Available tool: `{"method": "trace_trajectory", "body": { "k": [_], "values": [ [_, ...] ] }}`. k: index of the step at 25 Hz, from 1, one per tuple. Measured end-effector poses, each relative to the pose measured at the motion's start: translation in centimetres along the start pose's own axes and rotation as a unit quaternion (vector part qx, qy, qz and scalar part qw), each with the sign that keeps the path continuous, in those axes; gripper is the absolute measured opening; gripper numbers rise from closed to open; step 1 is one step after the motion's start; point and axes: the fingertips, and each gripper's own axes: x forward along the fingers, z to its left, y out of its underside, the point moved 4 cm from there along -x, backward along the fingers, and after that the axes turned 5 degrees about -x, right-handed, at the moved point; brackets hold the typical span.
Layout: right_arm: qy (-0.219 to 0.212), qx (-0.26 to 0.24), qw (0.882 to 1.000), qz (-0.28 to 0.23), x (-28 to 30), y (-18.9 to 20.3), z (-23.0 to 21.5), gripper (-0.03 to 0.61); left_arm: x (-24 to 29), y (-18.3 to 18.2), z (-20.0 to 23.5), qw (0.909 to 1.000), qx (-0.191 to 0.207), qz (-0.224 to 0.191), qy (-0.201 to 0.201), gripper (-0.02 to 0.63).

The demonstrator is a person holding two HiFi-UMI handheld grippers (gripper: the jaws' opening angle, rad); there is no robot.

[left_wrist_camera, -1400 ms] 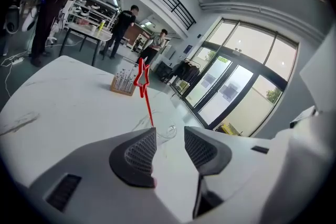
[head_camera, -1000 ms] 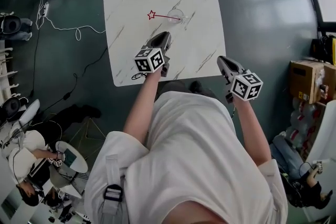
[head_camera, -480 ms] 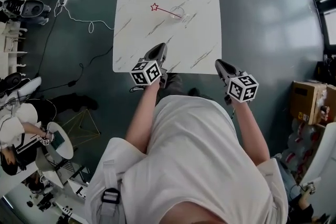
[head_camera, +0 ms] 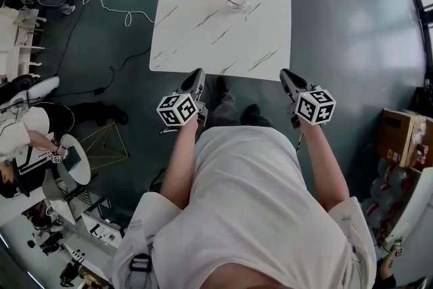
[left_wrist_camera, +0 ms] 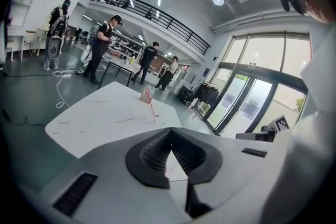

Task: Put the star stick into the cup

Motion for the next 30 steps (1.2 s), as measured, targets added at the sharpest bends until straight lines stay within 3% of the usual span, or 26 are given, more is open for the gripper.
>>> {"method": "trace_trajectory", "body": {
  "k": [5, 17, 30],
  "values": [
    [-0.005, -0.027, 1.000, -0.015, 0.1, -0.3, 2.4, 0.031, -3.6, 0.6, 1.5, 0.9999, -0.004, -0.004, -0.012, 0.014],
    [0.050, -0.107, 0.993, -0.015, 0.5, -0.3, 5.6, 0.027, -8.0, -0.8, 3.5, 0.9978, 0.040, 0.039, 0.035, 0.014],
    [0.063, -0.098, 0.992, -0.039, 1.1, -1.5, 8.1, 0.026, -9.4, -2.0, 5.3, 0.9962, 0.046, 0.046, 0.057, 0.014]
  ]
}}
